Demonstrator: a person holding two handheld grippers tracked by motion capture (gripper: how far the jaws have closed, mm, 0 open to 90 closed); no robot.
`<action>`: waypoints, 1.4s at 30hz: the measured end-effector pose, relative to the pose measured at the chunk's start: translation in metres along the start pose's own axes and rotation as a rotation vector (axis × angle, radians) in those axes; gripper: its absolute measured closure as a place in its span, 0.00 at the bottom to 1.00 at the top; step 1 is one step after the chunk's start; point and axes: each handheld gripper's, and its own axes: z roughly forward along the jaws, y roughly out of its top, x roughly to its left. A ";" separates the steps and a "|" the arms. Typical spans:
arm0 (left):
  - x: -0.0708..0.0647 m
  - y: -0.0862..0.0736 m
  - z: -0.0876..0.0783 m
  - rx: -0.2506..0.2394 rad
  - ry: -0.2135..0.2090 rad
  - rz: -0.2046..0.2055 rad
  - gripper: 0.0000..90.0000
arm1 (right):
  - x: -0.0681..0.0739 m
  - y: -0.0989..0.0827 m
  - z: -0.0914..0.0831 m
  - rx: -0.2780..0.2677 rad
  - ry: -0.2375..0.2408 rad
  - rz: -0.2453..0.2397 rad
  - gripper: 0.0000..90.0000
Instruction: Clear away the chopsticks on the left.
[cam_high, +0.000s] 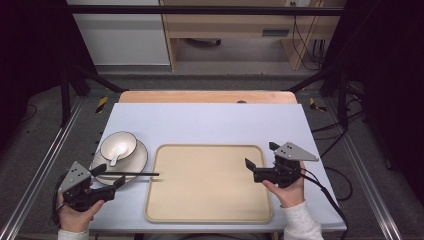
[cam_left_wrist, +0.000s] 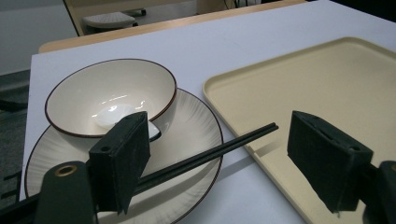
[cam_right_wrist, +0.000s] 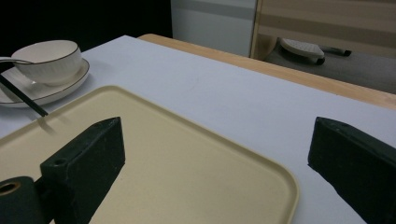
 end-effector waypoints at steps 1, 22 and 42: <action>0.001 -0.001 0.000 0.006 0.002 0.004 0.23 | 0.001 0.000 0.001 0.004 0.000 -0.004 0.04; 0.020 -0.021 0.025 0.152 0.066 0.047 0.35 | 0.003 -0.002 0.006 0.032 0.007 0.001 0.05; 0.030 -0.028 0.043 0.196 0.083 0.067 0.49 | 0.002 -0.003 0.008 0.047 0.005 0.001 0.06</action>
